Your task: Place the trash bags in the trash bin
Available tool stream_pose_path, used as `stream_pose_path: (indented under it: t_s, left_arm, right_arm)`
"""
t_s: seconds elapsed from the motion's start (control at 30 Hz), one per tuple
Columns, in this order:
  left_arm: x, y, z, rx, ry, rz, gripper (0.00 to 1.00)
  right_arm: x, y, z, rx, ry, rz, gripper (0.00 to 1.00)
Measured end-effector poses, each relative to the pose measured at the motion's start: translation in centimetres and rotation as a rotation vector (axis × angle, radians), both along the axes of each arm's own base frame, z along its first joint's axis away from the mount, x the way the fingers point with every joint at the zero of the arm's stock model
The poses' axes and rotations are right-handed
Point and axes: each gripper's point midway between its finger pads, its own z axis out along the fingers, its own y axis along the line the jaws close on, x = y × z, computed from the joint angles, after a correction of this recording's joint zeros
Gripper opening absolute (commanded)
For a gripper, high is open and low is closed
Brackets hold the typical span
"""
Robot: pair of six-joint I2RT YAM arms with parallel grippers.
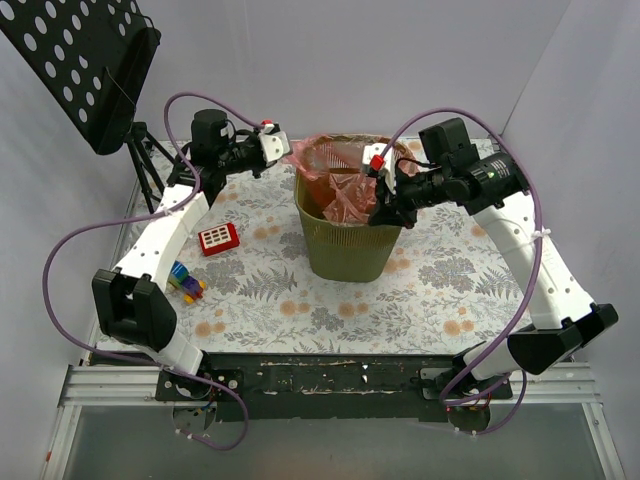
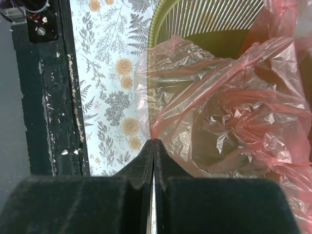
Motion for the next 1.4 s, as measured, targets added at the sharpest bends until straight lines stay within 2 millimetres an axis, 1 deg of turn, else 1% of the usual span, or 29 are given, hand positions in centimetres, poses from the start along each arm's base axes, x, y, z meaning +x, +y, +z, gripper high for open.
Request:
stream_pose_path:
  t_s: [0.1, 0.17, 0.27, 0.4, 0.47, 0.57, 0.67, 0.73, 0.8, 0.87, 0.93, 1.0, 1.03, 1.13, 1.23, 1.3, 1.4]
  left_arm:
    - [-0.6, 0.2, 0.6, -0.007, -0.006, 0.006, 0.00]
    - [-1.2, 0.4, 1.1, -0.013, -0.014, 0.016, 0.00]
    - [-2.2, 0.9, 1.7, -0.028, -0.025, 0.033, 0.00]
    - [-3.5, 1.1, 2.8, -0.042, -0.041, 0.046, 0.00]
    - [-4.7, 1.0, 3.1, -0.046, -0.040, 0.043, 0.00]
    - [-7.5, 0.5, 2.7, -0.042, -0.024, 0.021, 0.00]
    - [-11.1, -0.1, 0.7, -0.019, 0.002, -0.008, 0.00]
    - [-12.6, -0.1, -0.4, -0.008, 0.007, -0.006, 0.00]
    - [-13.7, 0.3, -1.7, -0.002, 0.028, 0.012, 0.05]
    - [-13.8, 0.9, -2.6, -0.004, 0.043, 0.061, 0.08]
    - [-13.2, 1.5, -3.1, -0.015, 0.046, 0.114, 0.15]
    - [-12.4, 1.9, -3.4, -0.029, 0.037, 0.164, 0.22]
    - [-12.1, 2.0, -3.4, -0.040, 0.034, 0.184, 0.23]
    - [-10.9, 2.4, -3.1, -0.076, 0.012, 0.246, 0.24]
    - [-9.9, 2.8, -2.6, -0.096, -0.023, 0.282, 0.24]
    - [-9.6, 3.2, -2.7, -0.102, -0.049, 0.297, 0.24]
    - [-10.0, 3.9, -4.3, -0.089, -0.051, 0.306, 0.24]
  right_arm:
    - [0.1, 0.3, 0.9, 0.025, 0.002, -0.018, 0.01]
    - [0.2, 0.5, 2.1, 0.055, -0.012, -0.025, 0.01]
    - [-0.4, 0.7, 3.6, 0.094, -0.036, -0.022, 0.01]
    - [-2.6, 1.2, 4.8, 0.125, -0.054, 0.030, 0.01]
    - [-3.8, 1.7, 5.0, 0.133, -0.056, 0.068, 0.01]
    - [-6.1, 2.5, 4.4, 0.126, -0.043, 0.140, 0.01]
    - [-8.1, 2.8, 2.7, 0.098, -0.004, 0.195, 0.01]
    - [-9.0, 2.8, 1.5, 0.075, 0.020, 0.219, 0.01]
    - [-9.5, 2.6, 0.3, 0.052, 0.043, 0.232, 0.01]
    - [-9.8, 2.2, -0.8, 0.030, 0.059, 0.230, 0.01]
    - [-9.9, 1.8, -1.6, 0.011, 0.059, 0.219, 0.01]
    - [-9.9, 1.3, -2.0, -0.001, 0.042, 0.205, 0.01]
    - [-9.8, 1.1, -2.1, -0.002, 0.024, 0.199, 0.01]
    - [-9.5, 0.4, -2.2, 0.003, -0.062, 0.181, 0.01]
    - [-9.4, -0.6, -3.2, -0.009, -0.115, 0.168, 0.01]
    - [-9.4, -1.1, -4.4, -0.026, -0.131, 0.161, 0.01]
    - [-9.2, -1.5, -6.7, -0.056, -0.132, 0.143, 0.01]
